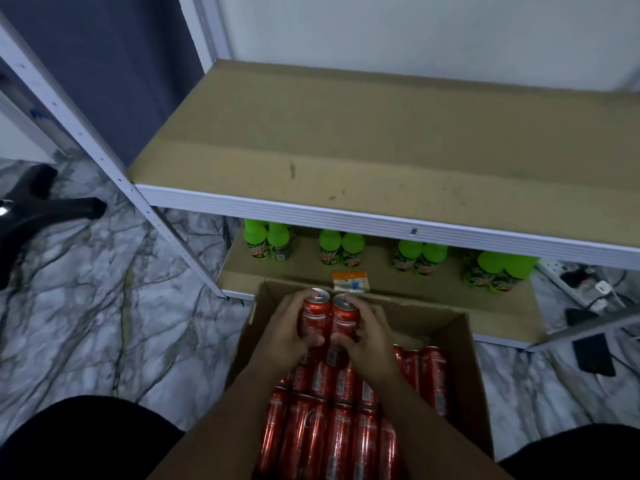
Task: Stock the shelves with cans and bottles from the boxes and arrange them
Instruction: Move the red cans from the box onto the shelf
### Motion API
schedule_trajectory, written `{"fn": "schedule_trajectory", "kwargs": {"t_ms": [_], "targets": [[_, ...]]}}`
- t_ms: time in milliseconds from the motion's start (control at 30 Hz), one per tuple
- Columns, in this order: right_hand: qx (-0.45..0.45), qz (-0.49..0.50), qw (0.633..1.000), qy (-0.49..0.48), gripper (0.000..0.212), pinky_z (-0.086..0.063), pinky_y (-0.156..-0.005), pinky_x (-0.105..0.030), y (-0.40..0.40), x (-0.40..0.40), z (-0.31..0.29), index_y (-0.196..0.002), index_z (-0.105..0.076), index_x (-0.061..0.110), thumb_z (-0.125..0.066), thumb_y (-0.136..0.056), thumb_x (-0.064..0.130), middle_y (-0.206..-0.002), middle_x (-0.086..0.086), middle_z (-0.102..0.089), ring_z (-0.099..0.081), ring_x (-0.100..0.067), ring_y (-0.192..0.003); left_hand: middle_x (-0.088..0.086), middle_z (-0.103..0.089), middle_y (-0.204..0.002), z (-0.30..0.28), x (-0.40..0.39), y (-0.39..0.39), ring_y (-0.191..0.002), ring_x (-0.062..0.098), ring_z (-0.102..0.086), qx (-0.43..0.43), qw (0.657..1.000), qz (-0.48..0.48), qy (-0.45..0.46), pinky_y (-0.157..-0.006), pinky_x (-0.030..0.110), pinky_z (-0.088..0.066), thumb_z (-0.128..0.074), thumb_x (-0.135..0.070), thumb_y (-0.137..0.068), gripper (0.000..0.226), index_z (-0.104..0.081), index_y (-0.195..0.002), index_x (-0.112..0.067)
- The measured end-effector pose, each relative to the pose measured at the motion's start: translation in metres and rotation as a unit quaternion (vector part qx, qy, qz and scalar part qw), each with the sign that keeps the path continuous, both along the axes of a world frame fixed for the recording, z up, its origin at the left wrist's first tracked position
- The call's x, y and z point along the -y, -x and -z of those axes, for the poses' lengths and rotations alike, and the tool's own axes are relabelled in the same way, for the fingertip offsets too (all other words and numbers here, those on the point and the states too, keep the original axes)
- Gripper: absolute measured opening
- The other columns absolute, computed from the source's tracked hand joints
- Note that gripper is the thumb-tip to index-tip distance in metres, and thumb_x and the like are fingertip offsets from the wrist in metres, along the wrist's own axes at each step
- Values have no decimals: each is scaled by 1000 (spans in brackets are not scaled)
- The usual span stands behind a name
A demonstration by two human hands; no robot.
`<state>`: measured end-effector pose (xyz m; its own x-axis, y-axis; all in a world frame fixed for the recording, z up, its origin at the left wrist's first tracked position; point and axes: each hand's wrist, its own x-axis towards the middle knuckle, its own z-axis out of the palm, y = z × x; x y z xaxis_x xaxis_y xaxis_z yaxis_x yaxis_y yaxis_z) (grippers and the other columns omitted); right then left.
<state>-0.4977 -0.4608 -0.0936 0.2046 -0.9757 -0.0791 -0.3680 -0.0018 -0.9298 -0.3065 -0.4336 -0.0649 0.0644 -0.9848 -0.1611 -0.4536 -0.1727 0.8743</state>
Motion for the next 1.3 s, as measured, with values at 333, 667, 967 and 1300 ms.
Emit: {"fn": "schedule_trajectory", "kwargs": {"t_ms": [333,667,967,1300], "targets": [[18,34,998,42,74,-57,-95,-34,74,11,-238,-131,-64,27,-93,-66,7,-124,2,-53,-64,-7,-111,-16,-51,-141,-215,25,54,-133,10,-54,-34,997,58,44,-107,45,-51,-90,-16,-73,85,-49,-140,-46],[-19,55,989,133,75,-52,-73,-10,136,24,-525,-122,-65,41,-98,-57,21,-109,2,-59,-65,-4,-90,-15,-56,-130,-480,47,100,-121,9,-62,-87,981,107,138,-93,37,-60,-96,-15,-68,77,-59,-130,-39],[-38,86,963,253,77,-59,-76,-27,176,49,-703,-121,-70,31,-100,-51,31,-113,7,-65,-67,-10,-88,-11,-55,-126,-661,89,124,-112,7,-61,-23,936,175,304,-85,18,-56,-96,-38,-66,77,-59,-134,-35],[-48,97,924,367,79,-59,-74,-37,191,99,-809,-124,-69,33,-99,-52,38,-111,8,-65,-67,-15,-79,-16,-53,-119,-770,139,137,-98,9,-62,-1,908,176,379,-74,23,-61,-98,-30,-64,81,-57,-134,-39]]}}
